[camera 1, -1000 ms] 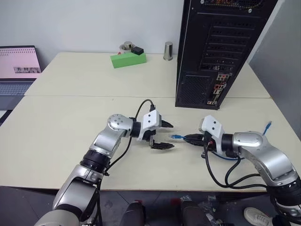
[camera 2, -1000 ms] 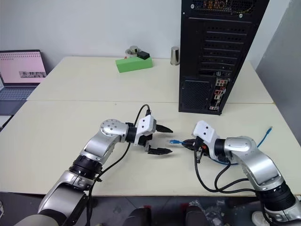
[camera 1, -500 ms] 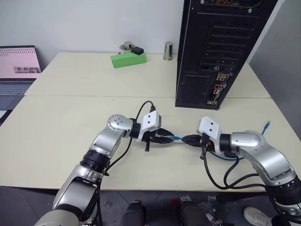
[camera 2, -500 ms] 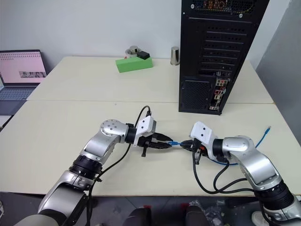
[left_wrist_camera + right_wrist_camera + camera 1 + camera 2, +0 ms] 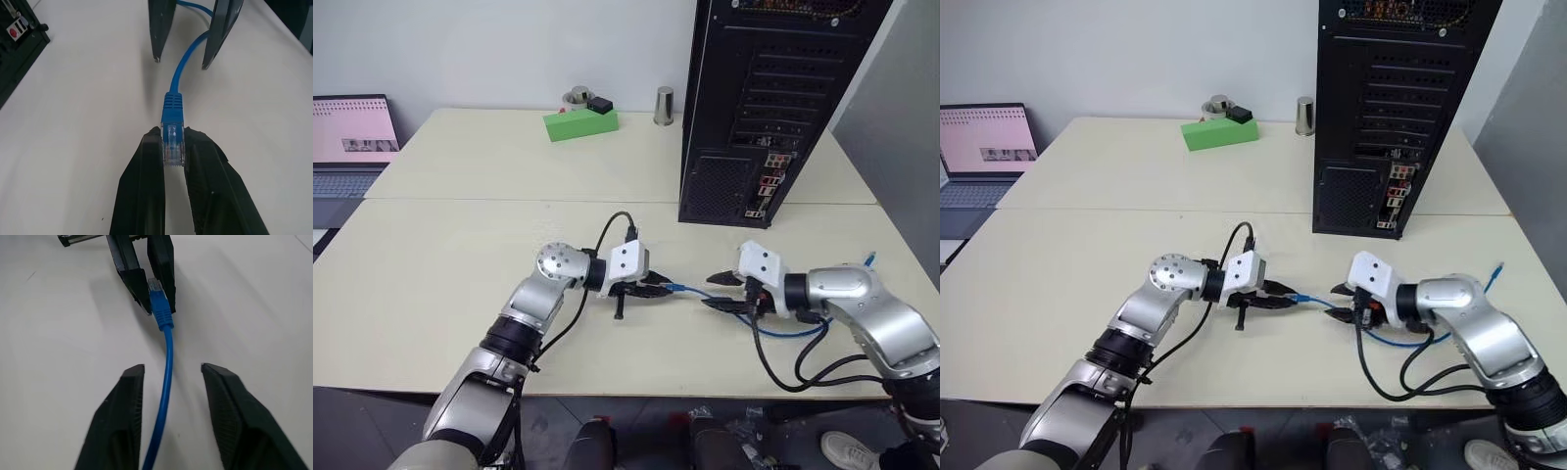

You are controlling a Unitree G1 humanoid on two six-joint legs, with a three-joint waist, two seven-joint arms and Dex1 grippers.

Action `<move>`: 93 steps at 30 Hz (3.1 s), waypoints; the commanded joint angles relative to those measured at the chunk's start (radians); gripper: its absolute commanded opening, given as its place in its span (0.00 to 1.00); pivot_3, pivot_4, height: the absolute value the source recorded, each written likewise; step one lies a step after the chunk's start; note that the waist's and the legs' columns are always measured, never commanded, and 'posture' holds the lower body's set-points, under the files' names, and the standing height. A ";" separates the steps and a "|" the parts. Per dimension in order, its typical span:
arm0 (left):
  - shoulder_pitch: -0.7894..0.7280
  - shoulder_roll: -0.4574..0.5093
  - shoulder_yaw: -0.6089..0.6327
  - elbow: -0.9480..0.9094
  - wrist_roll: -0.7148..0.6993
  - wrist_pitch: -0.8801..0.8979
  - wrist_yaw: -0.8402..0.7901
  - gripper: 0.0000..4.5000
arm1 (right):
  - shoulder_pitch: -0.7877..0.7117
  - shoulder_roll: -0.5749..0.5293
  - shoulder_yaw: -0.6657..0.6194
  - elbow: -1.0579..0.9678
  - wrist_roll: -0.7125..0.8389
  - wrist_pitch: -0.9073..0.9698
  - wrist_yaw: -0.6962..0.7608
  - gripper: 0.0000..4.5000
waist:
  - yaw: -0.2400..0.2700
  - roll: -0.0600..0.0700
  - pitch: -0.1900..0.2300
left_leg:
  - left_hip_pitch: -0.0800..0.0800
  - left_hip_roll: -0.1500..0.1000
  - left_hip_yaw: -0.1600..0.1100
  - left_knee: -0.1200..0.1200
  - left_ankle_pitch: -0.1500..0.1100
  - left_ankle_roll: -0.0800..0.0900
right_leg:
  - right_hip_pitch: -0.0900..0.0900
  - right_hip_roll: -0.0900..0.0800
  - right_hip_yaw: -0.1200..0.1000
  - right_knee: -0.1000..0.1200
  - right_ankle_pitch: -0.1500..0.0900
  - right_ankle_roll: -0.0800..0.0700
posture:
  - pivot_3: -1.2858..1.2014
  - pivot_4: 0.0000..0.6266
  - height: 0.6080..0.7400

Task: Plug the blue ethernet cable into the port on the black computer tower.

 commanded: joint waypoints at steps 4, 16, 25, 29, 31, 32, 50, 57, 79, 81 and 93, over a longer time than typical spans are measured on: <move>0.027 -0.031 0.009 0.063 0.133 -0.421 0.197 0.06 | 0.053 0.025 -0.170 -0.028 0.176 0.139 -0.009 0.67 | 0.003 0.000 0.000 | 0.000 0.000 0.000 0.000 0.000 0.000 | 0.000 0.000 0.000 0.000 0.000 0.000 | 0.52 0.24 1.00; -0.059 0.007 0.021 0.282 0.473 -1.053 0.671 0.06 | 0.057 0.261 -0.266 -0.067 0.412 0.351 -0.208 0.69 | 0.003 0.000 0.000 | 0.000 -0.001 0.000 0.001 0.000 0.000 | 0.000 -0.001 0.000 0.000 0.000 0.000 | 0.52 0.24 1.00; -0.089 0.020 -0.008 0.310 0.539 -1.107 0.777 0.06 | 0.021 0.309 -0.259 -0.039 0.463 0.360 -0.256 0.69 | 0.002 0.000 0.000 | 0.000 -0.001 0.000 0.001 0.000 0.000 | 0.000 -0.001 -0.001 0.001 0.000 0.000 | 0.52 0.24 1.00; -0.096 0.025 -0.019 0.318 0.550 -1.110 0.799 0.06 | 0.007 0.316 -0.264 -0.018 0.471 0.358 -0.264 0.65 | 0.001 0.000 0.000 | 0.000 -0.001 0.000 0.000 0.000 0.000 | 0.000 -0.001 -0.001 0.001 0.000 0.000 | 0.52 0.24 1.00; -0.097 0.028 -0.024 0.318 0.552 -1.110 0.808 0.06 | 0.004 0.315 -0.264 -0.011 0.474 0.356 -0.265 0.57 | 0.002 0.000 0.000 | 0.000 -0.001 0.000 0.000 0.000 0.000 | 0.000 -0.001 -0.001 0.001 0.000 0.000 | 0.52 0.24 1.00; -0.097 0.030 -0.026 0.318 0.553 -1.111 0.813 0.06 | 0.003 0.313 -0.264 -0.008 0.476 0.356 -0.266 0.51 | 0.002 0.000 0.000 | 0.000 -0.001 0.000 0.000 0.000 0.000 | 0.000 -0.001 -0.001 0.001 0.000 0.000 | 0.52 0.24 1.00; -0.086 0.037 -0.032 0.305 0.581 -1.117 0.885 0.06 | -0.011 0.296 -0.266 0.026 0.508 0.376 -0.255 0.00 | 0.001 0.000 0.000 | 0.000 -0.001 0.000 0.000 0.000 0.000 | 0.000 -0.001 -0.001 0.001 0.000 0.000 | 0.52 0.24 1.00; -0.050 0.033 -0.054 0.341 0.386 -0.971 0.727 0.34 | -0.014 0.251 -0.256 0.028 0.490 0.369 -0.242 0.00 | 0.000 0.000 0.000 | 0.000 -0.001 0.000 0.000 0.000 0.000 | 0.000 -0.001 -0.001 0.001 0.000 0.000 | 0.52 0.24 1.00; 0.004 -0.229 0.109 -0.278 -0.081 0.277 0.652 0.58 | -0.039 0.543 -0.328 -0.063 -0.012 0.120 -1.011 0.00 | -0.001 0.000 0.000 | 0.000 0.000 -0.001 0.000 0.000 0.000 | 0.000 0.000 0.000 0.001 0.000 0.000 | 0.52 0.24 1.00; -0.022 -0.249 0.104 -0.270 -0.063 0.279 0.676 0.58 | -0.059 0.592 -0.326 -0.051 -0.047 0.112 -1.067 0.00 | -0.001 0.000 0.000 | -0.001 0.000 -0.001 0.000 0.000 0.000 | -0.001 0.000 0.000 0.001 0.000 0.000 | 0.52 0.24 1.00; -0.089 -0.285 0.107 -0.216 -0.047 0.281 0.702 0.58 | -0.129 0.672 -0.340 0.068 -0.153 0.015 -1.142 0.00 | -0.001 0.000 0.000 | -0.001 -0.001 0.000 0.000 0.000 0.000 | -0.001 0.000 0.000 0.001 0.000 0.000 | 0.52 0.24 1.00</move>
